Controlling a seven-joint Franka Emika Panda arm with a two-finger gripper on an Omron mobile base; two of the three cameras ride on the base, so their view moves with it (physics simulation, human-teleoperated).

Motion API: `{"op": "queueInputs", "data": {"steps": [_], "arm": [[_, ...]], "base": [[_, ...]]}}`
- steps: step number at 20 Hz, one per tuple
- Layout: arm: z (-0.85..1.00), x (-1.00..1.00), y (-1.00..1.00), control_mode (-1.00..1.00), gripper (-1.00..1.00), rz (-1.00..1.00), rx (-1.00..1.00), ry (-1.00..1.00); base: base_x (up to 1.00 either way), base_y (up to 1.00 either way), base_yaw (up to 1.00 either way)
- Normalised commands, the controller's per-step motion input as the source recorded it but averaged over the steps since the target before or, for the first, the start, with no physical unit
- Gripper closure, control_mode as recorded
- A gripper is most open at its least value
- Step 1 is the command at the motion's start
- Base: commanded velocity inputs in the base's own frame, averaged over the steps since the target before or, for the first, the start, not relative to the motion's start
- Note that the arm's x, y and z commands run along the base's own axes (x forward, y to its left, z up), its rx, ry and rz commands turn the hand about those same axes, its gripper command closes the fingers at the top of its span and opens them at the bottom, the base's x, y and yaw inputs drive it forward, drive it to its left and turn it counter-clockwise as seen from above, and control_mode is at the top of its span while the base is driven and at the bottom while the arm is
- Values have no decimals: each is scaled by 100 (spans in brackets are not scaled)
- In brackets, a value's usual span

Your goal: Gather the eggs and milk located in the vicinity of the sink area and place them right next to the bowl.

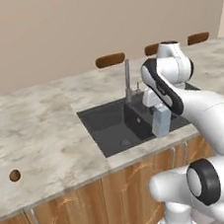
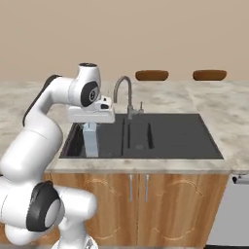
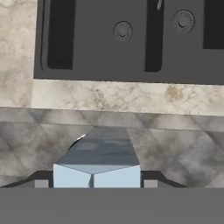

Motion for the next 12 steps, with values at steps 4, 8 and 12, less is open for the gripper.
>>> {"op": "queueInputs", "data": {"steps": [4, 8, 12], "arm": [[0, 0, 0, 100, 100, 0, 0, 0], [0, 0, 0, 100, 100, 0, 0, 0], [0, 0, 0, 100, 100, 0, 0, 0]], "base": [[-5, -100, 0], [2, -100, 0], [1, -100, 0]]}}
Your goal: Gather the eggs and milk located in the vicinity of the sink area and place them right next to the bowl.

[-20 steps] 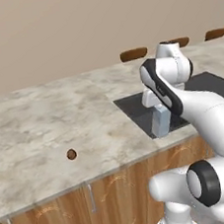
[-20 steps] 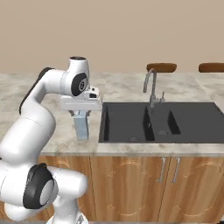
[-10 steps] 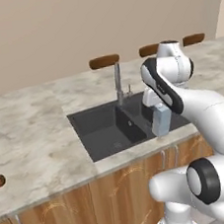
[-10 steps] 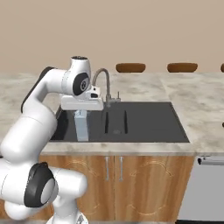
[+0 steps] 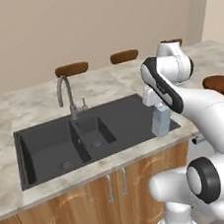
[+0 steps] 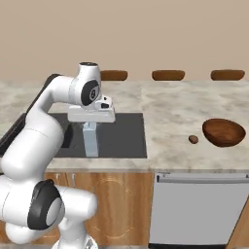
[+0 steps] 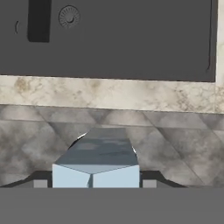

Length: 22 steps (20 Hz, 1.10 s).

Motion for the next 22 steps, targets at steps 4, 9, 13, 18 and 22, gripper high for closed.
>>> {"op": "queueInputs", "data": {"steps": [4, 9, 13, 18, 22], "arm": [[0, 0, 0, 100, 100, 0, 0, 0], [0, 0, 0, 100, 100, 0, 0, 0], [0, 0, 0, 100, 100, 0, 0, 0], [0, 0, 0, 100, 100, 0, 0, 0], [0, 0, 0, 100, 100, 0, 0, 0]], "base": [[1, -100, 0], [6, -100, 0], [12, -100, 0], [21, -100, 4], [39, -100, 11]]}}
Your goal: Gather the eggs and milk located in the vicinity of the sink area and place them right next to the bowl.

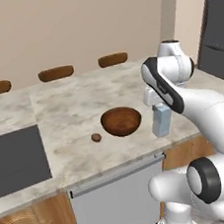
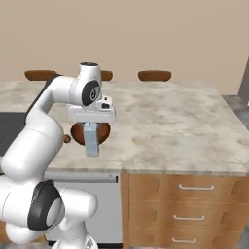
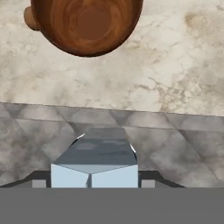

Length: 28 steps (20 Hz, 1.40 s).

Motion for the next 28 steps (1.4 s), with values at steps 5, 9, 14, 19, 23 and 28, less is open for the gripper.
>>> {"op": "queueInputs", "data": {"steps": [5, 9, 14, 19, 23, 28], "arm": [[0, 0, 0, 100, 100, 0, 0, 0], [0, 0, 0, 100, 100, 0, 0, 0], [0, 0, 0, 100, 100, 0, 0, 0], [0, 0, 0, 100, 100, 0, 0, 0], [0, 0, 0, -100, 100, 0, 0, 0], [-27, 44, 33, -100, 100, 4, 2, -5]], "base": [[78, -83, 18], [82, -45, 13], [21, 0, -2], [0, 0, 0], [0, 0, 0], [0, 0, 0]]}}
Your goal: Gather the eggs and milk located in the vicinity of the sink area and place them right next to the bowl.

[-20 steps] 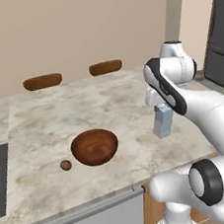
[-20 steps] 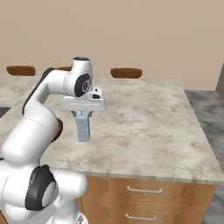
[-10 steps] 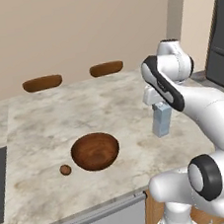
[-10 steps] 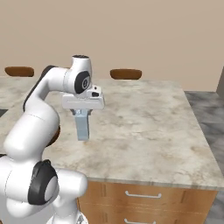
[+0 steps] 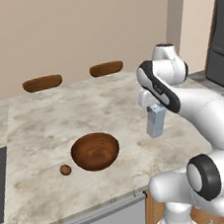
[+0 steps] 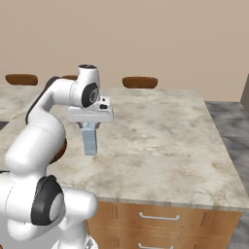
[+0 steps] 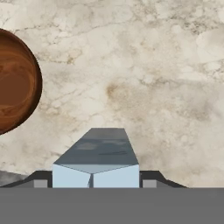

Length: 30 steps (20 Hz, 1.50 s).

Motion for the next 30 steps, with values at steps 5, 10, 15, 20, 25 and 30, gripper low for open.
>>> {"op": "queueInputs", "data": {"steps": [5, 10, 15, 20, 25, 30], "arm": [[-35, 68, 53, -100, 100, 5, 1, -1], [-10, 8, 20, -100, 100, -1, 0, 0], [-2, 0, 32, -100, 100, -2, 0, 0], [-9, 0, 43, -100, 100, 0, 0, 0], [-24, 0, 11, -100, 100, -2, 0, 0], [-45, 0, 2, -100, 100, -4, 0, 1]], "base": [[0, 0, 0], [0, 0, 0], [0, 0, 0], [0, 0, 0], [0, 0, 0], [0, 0, 0]]}}
